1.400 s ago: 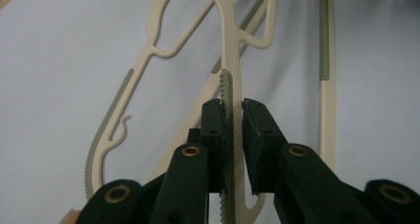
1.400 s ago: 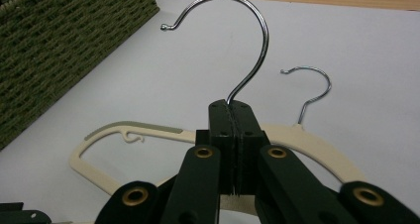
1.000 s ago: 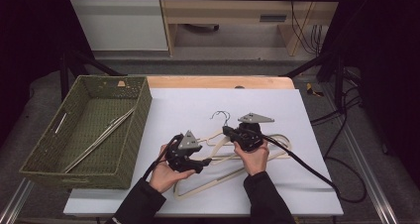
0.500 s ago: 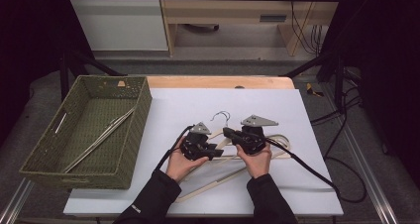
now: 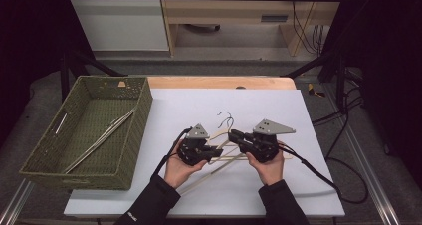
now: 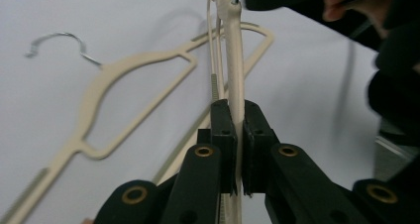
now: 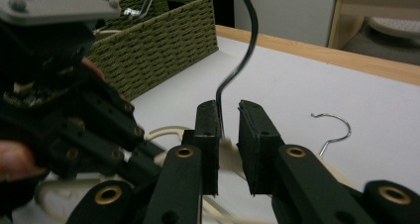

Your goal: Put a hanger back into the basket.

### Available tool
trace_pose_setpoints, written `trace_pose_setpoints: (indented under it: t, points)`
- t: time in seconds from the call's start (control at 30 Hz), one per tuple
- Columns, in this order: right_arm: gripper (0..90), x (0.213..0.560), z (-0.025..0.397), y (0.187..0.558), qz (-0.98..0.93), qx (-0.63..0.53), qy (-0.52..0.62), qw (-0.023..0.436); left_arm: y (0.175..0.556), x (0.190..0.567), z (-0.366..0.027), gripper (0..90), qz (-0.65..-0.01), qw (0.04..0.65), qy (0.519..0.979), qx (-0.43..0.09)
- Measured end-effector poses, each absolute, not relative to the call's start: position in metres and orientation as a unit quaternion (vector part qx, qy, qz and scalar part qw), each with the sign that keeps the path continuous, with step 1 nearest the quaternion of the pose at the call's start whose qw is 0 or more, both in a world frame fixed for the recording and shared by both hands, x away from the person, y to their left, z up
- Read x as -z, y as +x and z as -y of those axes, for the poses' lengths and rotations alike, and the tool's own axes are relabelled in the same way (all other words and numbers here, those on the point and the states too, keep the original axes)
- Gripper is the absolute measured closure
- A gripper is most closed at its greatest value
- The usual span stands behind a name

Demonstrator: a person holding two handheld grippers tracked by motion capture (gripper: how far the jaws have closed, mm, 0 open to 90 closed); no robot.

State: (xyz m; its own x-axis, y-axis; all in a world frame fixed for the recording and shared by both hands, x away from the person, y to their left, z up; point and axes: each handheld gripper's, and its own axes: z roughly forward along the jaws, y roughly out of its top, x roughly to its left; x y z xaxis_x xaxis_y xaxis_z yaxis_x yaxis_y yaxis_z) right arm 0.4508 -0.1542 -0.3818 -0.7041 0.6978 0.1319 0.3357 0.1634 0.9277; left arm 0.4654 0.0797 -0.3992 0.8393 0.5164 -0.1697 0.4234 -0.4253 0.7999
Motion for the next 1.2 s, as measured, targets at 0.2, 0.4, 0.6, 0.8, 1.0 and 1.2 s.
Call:
trace_pose_setpoints:
  t: [0.2, 0.4, 0.6, 0.8, 1.0, 1.2]
  points:
    - [48.3, 0.377, 0.169, 0.432, -0.748, -0.550, 0.329, 0.175, 0.457, 0.385, -0.097, 86.2, -0.274, 0.475, 0.834, -0.071]
    - [28.4, 0.380, 0.188, 0.425, -0.737, -0.549, 0.345, 0.189, 0.451, 0.363, -0.119, 86.2, -0.271, 0.490, 0.823, -0.097]
    - [22.9, 0.383, 0.207, 0.422, -0.723, -0.553, 0.367, 0.193, 0.449, 0.341, -0.140, 86.2, -0.271, 0.492, 0.818, -0.126]
    - [15.8, 0.386, 0.220, 0.419, -0.721, -0.549, 0.371, 0.204, 0.444, 0.316, -0.159, 86.2, -0.269, 0.495, 0.813, -0.146]
    - [8.8, 0.388, 0.226, 0.417, -0.719, -0.543, 0.383, 0.204, 0.438, 0.283, -0.178, 86.2, -0.262, 0.501, 0.808, -0.165]
    - [6.1, 0.387, 0.229, 0.415, -0.724, -0.536, 0.379, 0.213, 0.437, 0.255, -0.199, 86.2, -0.258, 0.496, 0.807, -0.190]
